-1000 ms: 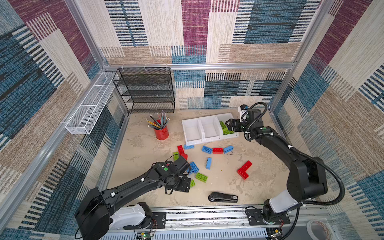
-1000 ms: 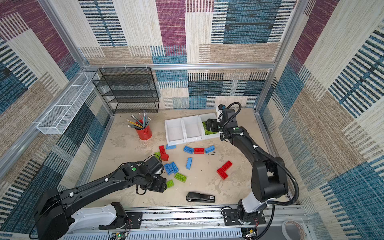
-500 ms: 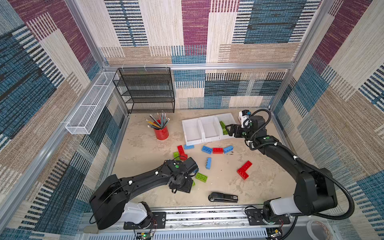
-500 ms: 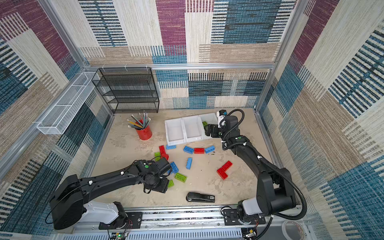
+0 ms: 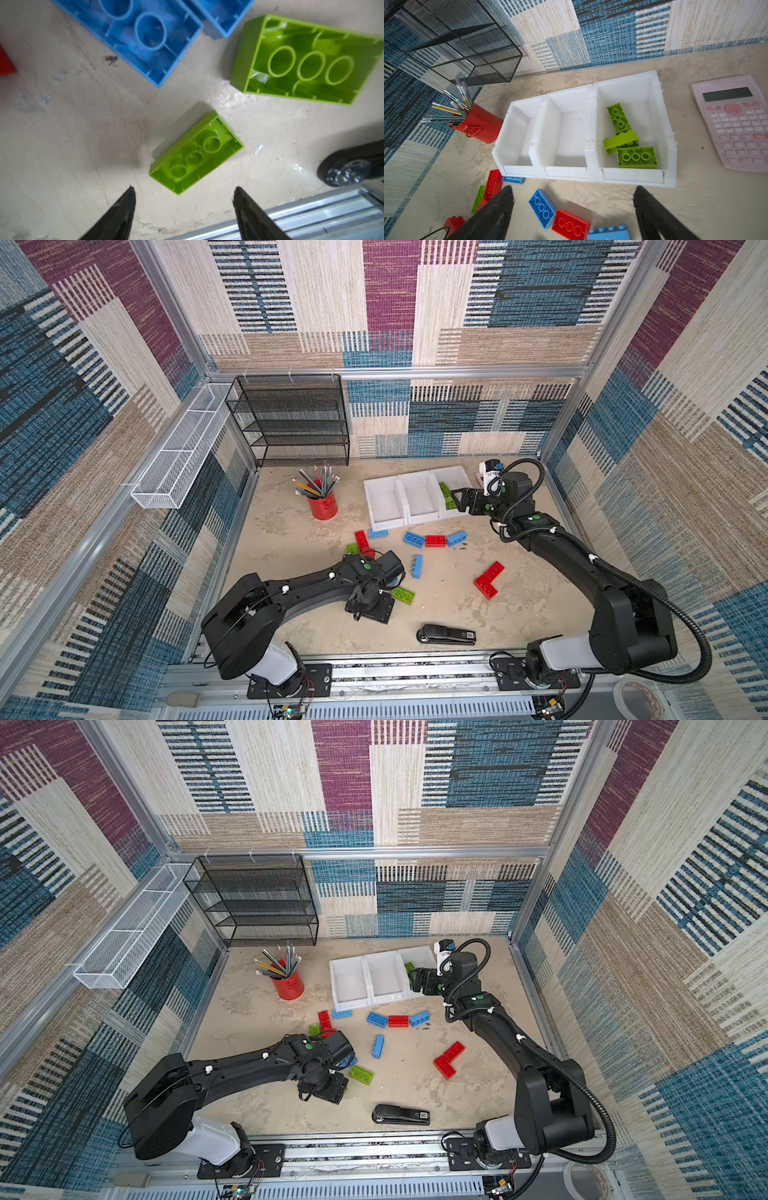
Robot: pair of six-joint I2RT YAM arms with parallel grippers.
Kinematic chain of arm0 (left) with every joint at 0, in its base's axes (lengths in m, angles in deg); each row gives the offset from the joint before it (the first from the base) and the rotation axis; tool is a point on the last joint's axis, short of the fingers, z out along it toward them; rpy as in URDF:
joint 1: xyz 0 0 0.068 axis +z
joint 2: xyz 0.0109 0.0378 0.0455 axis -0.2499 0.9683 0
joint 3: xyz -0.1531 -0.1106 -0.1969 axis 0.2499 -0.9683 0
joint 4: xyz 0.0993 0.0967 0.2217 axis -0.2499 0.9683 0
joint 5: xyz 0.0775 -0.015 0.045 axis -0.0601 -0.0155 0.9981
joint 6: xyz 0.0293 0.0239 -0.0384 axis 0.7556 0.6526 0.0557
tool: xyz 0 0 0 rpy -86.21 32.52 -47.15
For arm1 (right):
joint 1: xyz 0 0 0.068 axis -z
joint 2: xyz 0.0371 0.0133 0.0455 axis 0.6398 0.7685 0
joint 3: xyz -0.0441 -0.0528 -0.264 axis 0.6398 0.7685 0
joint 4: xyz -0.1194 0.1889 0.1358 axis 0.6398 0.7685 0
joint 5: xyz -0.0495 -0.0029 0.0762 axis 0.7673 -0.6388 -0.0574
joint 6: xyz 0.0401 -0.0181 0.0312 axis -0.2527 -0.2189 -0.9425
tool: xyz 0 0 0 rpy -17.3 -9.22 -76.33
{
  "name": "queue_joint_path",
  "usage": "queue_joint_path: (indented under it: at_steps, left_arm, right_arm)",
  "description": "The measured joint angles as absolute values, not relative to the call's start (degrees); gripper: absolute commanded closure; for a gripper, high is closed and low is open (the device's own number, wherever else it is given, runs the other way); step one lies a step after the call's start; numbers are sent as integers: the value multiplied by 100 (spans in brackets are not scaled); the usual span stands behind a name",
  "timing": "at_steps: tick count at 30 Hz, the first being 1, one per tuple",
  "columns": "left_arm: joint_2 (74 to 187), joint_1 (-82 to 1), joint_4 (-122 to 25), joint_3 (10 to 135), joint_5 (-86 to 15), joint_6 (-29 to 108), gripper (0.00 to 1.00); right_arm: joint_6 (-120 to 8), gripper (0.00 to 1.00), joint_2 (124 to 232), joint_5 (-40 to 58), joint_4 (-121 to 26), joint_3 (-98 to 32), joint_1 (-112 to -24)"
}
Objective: Sort the legos into containers by color
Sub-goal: 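Lower the left gripper onto the lime-green brick nearest the robot and grasp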
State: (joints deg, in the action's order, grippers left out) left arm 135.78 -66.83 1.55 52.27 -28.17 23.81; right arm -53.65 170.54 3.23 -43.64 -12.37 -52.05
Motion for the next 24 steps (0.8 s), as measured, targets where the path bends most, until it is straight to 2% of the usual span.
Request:
queue_joint_path:
  at_steps: [15, 24]
  left_arm:
    - [14155, -6685, 107, 5587, -2629, 2541, 28]
    - [14268, -6681, 80, 5664, -2522, 2589, 33]
  right_arm:
    - [-5365, 8, 16989, 321, -4451, -1156, -5207]
    - [-5363, 8, 16971, 321, -4451, -1143, -5207]
